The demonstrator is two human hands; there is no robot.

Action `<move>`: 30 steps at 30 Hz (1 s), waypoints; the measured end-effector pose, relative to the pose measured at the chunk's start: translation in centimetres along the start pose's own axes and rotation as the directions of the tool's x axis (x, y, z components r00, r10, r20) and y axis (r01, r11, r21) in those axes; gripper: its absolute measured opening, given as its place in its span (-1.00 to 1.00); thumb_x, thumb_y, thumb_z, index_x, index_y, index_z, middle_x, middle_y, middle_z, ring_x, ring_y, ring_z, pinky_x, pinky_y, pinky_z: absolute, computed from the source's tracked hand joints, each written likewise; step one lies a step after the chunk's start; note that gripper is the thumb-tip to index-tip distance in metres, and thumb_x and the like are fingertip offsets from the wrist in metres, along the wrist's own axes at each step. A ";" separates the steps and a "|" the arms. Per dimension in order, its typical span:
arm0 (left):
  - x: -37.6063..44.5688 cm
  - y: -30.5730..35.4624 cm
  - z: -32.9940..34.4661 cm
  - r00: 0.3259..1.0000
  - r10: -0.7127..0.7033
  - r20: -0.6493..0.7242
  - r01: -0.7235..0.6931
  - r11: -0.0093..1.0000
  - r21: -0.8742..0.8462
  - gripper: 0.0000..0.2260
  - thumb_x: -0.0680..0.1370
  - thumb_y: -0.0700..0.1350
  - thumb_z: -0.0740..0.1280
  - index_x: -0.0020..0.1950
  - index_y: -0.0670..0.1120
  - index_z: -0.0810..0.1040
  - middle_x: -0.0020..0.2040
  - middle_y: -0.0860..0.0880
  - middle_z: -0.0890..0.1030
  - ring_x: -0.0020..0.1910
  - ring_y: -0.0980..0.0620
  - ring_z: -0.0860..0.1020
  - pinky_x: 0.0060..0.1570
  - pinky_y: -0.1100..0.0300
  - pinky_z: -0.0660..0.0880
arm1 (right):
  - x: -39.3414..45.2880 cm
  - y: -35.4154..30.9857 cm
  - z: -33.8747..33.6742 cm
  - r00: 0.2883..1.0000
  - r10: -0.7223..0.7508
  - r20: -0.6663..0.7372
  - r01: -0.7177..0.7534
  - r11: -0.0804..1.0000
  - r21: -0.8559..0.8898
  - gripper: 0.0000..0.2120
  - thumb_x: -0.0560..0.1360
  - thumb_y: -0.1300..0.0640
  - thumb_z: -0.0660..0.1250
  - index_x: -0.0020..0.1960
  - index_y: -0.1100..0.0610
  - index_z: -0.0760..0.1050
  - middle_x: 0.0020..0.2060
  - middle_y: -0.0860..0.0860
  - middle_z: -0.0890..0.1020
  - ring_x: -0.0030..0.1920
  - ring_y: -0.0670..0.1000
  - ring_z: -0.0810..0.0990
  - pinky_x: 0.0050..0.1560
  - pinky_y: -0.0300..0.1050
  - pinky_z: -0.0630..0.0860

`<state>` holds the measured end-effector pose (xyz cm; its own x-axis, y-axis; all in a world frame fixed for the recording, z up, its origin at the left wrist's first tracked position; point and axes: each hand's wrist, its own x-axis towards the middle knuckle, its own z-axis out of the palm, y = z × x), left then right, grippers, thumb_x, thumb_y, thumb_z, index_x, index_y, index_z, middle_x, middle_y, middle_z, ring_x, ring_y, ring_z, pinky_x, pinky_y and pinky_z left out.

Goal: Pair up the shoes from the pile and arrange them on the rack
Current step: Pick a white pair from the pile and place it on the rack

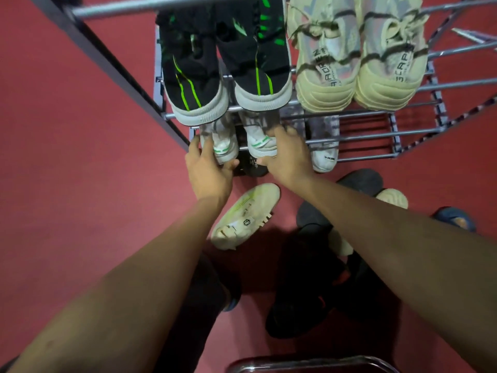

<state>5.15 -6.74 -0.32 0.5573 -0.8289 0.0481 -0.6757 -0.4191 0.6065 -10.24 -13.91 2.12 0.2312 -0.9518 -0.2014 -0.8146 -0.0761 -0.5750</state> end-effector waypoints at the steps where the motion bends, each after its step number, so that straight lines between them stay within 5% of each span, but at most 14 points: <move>1: 0.0 0.0 -0.1 0.999 -0.013 -0.032 0.012 0.999 -0.037 -0.37 0.34 -0.06 0.56 0.37 -0.07 0.45 0.39 -0.06 0.44 0.31 -0.13 0.40 0.28 0.07 0.39 | 0.1 0.0 -0.1 1.000 0.008 0.001 -0.008 1.000 0.019 -0.42 0.28 0.05 0.61 0.24 0.05 0.49 0.19 0.07 0.54 0.18 0.16 0.55 0.15 0.04 0.52; 5: -0.5 0.6 -0.5 0.992 -0.089 -0.086 0.076 0.986 -0.148 -0.46 0.32 -0.07 0.59 0.22 -0.11 0.47 0.18 0.03 0.47 0.16 0.02 0.48 0.13 0.18 0.43 | 0.0 -1.5 0.4 1.000 0.009 0.009 -0.009 0.999 0.040 -0.49 0.32 0.10 0.59 0.22 0.06 0.52 0.20 0.08 0.56 0.16 0.17 0.57 0.14 0.04 0.53; 14: -0.9 1.8 -0.5 0.976 -0.195 -0.096 0.184 0.976 -0.115 -0.61 0.41 -0.20 0.52 0.21 -0.20 0.57 0.39 -0.07 0.43 0.20 0.06 0.45 0.00 0.52 0.14 | -0.5 -3.6 0.5 0.999 0.032 0.032 -0.027 0.989 -0.146 -0.61 0.48 0.31 0.36 0.26 0.03 0.48 0.24 0.13 0.48 0.17 0.21 0.55 -0.01 0.04 0.49; 21: -1.3 2.3 -1.4 0.986 -0.156 -0.054 0.149 0.982 -0.117 -0.60 0.44 -0.23 0.49 0.27 -0.22 0.55 0.42 -0.13 0.46 0.25 0.01 0.47 0.06 0.63 0.15 | -0.6 -4.3 -1.0 0.973 0.044 0.226 -0.014 0.991 -0.135 -0.40 0.34 0.20 0.42 0.35 0.12 0.35 0.32 0.23 0.40 0.26 0.27 0.47 0.12 0.05 0.53; 24: -3.1 2.4 -2.5 0.989 -0.143 -0.043 0.136 0.981 -0.139 -0.54 0.45 -0.25 0.45 0.32 -0.22 0.44 0.34 -0.14 0.45 -0.06 0.28 0.41 0.04 0.50 0.28 | -1.9 -3.7 -2.7 0.975 0.032 0.220 0.009 0.983 -0.184 -0.35 0.34 0.18 0.45 0.36 0.14 0.29 0.35 0.18 0.34 0.31 0.25 0.39 0.20 0.08 0.46; 25: -4.1 2.3 -2.6 0.986 -0.168 -0.017 0.165 0.981 -0.102 -0.53 0.45 -0.21 0.44 0.34 -0.19 0.41 0.33 -0.13 0.44 -0.03 0.30 0.44 0.04 0.45 0.30 | -2.7 -3.3 -3.4 0.981 0.022 0.195 0.015 0.982 -0.187 -0.39 0.35 0.17 0.44 0.34 0.14 0.30 0.32 0.16 0.35 0.30 0.24 0.40 0.20 0.08 0.45; 27: -6.1 1.7 -2.2 0.963 -0.209 0.173 0.205 0.978 0.040 -0.52 0.45 -0.10 0.41 0.33 -0.12 0.38 0.27 -0.14 0.49 0.18 -0.01 0.53 0.19 0.12 0.46 | -5.0 -2.1 -5.2 0.977 -0.007 0.212 0.050 0.979 -0.196 -0.51 0.39 0.15 0.40 0.27 0.15 0.35 0.26 0.15 0.41 0.26 0.23 0.45 0.18 0.06 0.46; 30: -8.7 1.7 -1.7 0.768 -0.225 0.600 0.015 0.943 0.333 -0.51 0.47 0.03 0.39 0.35 -0.08 0.40 0.27 -0.16 0.56 0.22 -0.22 0.55 0.19 -0.04 0.52 | -9.5 0.8 -8.1 0.893 -0.048 0.447 0.214 0.920 -0.329 -0.78 0.47 0.10 0.34 0.08 0.13 0.44 0.18 0.16 0.53 0.18 0.21 0.55 0.12 0.01 0.52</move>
<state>0.00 0.46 1.64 0.2903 -0.7646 -0.5754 -0.7892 -0.5314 0.3080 -17.34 -7.32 9.99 0.4833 -0.7139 -0.5067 -0.8748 -0.3715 -0.3109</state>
